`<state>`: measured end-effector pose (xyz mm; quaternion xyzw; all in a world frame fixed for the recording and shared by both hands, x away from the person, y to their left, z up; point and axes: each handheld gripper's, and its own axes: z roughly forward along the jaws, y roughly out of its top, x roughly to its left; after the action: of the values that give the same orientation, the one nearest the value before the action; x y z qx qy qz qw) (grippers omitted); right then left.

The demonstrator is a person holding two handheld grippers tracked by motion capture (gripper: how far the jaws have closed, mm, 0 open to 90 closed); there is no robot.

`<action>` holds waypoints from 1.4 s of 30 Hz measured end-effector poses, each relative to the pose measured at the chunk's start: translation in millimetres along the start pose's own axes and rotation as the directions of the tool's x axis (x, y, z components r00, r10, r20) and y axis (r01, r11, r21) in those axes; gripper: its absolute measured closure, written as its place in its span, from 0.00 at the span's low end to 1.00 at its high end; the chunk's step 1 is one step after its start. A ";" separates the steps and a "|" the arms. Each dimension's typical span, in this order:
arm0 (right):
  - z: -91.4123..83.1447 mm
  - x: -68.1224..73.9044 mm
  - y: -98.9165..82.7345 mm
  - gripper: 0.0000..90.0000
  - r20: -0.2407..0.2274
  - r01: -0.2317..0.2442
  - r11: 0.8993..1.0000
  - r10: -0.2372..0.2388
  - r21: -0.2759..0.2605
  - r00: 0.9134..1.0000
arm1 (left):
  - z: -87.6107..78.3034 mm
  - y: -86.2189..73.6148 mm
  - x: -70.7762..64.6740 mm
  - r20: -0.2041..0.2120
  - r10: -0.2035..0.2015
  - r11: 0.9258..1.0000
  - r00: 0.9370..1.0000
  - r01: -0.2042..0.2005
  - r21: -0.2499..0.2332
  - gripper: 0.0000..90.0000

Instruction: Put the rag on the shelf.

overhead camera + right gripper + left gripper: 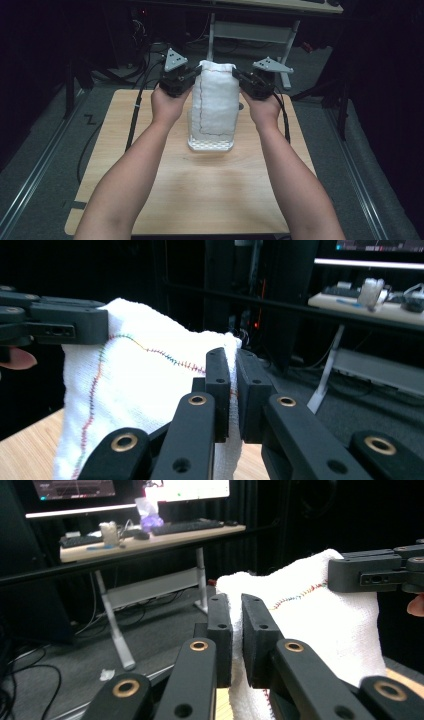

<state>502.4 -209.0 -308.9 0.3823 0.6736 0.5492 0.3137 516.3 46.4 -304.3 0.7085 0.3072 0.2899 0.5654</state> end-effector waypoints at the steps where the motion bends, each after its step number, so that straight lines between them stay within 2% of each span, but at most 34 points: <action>1: 3.2 -1.4 -1.4 0.95 -0.001 -0.001 1.000 0.001 0.007 1.000 | 0.0 0.0 0.0 0.000 0.000 1.000 1.000 0.000 0.000 0.93; 4: 16.0 -5.8 -8.2 0.95 -0.011 -0.005 0.999 0.005 0.039 1.000 | 13.0 -10.1 8.6 -0.017 -0.013 0.999 1.000 0.014 0.052 0.93; 9: 34.0 -12.8 -17.8 0.95 -0.009 -0.011 0.996 0.012 0.089 1.000 | 27.7 -20.5 15.3 -0.026 -0.025 0.995 0.999 0.027 0.097 0.93; 14: 50.2 -17.0 -28.3 0.95 -0.007 0.010 0.988 -0.009 0.151 1.000 | 38.7 -34.3 21.9 -0.022 -0.040 0.986 0.999 0.043 0.161 0.93; 17: 57.0 -18.9 -34.8 0.95 -0.010 0.001 0.983 0.001 0.182 1.000 | 45.9 -45.3 26.1 -0.007 -0.067 0.976 0.998 0.067 0.207 0.93; 19: 60.5 -20.0 -39.9 0.94 -0.009 -0.004 0.979 0.006 0.204 1.000 | 49.9 -52.1 28.4 -0.004 -0.089 0.965 0.996 0.088 0.246 0.92; 20: 61.6 -20.2 -42.1 0.93 -0.005 -0.007 0.978 0.009 0.207 1.000 | 52.9 -56.7 30.1 0.000 -0.116 0.955 0.993 0.112 0.275 0.91; 21: 63.3 -20.4 -45.1 0.91 0.013 -0.007 0.976 0.004 0.216 1.000 | 54.6 -60.1 31.0 -0.003 -0.132 0.950 0.991 0.128 0.286 0.89; 23: 64.5 -22.9 -49.5 0.87 0.025 -0.021 0.974 0.016 0.226 1.000 | 54.8 -64.7 34.1 -0.002 -0.167 0.947 0.986 0.160 0.278 0.79; 24: 64.2 -24.9 -51.0 0.86 0.030 -0.031 0.973 0.024 0.227 0.999 | 54.3 -65.7 35.7 -0.007 -0.182 0.944 0.983 0.177 0.277 0.77; 27: 62.6 -30.2 -54.1 0.86 0.025 -0.060 0.971 0.056 0.230 0.998 | 51.6 -66.7 37.6 -0.018 -0.189 0.948 0.982 0.187 0.257 0.75; 31: 59.7 -32.3 -55.3 0.84 0.035 -0.052 0.968 0.045 0.246 0.998 | 48.2 -67.0 39.5 -0.015 -0.195 0.950 0.981 0.193 0.245 0.71; 33: 56.8 -33.2 -55.2 0.83 0.038 -0.055 0.969 0.047 0.241 0.998 | 45.5 -68.2 39.9 -0.022 -0.191 0.954 0.981 0.191 0.231 0.69; 38: 51.5 -33.3 -57.3 0.81 0.043 -0.045 0.968 0.036 0.246 0.998 | 38.1 -71.1 43.3 -0.036 -0.196 0.956 0.980 0.199 0.215 0.64; 40: 46.5 -33.8 -60.1 0.75 0.044 -0.040 0.967 0.030 0.250 0.999 | 30.5 -74.5 45.2 -0.054 -0.187 0.957 0.981 0.194 0.215 0.62; 42: 42.0 -34.7 -64.3 0.68 0.052 -0.024 0.966 0.011 0.257 0.999 | 25.1 -77.7 46.1 -0.075 -0.171 0.955 0.982 0.184 0.232 0.63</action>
<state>544.6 -224.5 -380.3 0.4395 0.7277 0.4500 0.2736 556.6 79.3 -382.3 0.7325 0.4172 0.2183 0.4917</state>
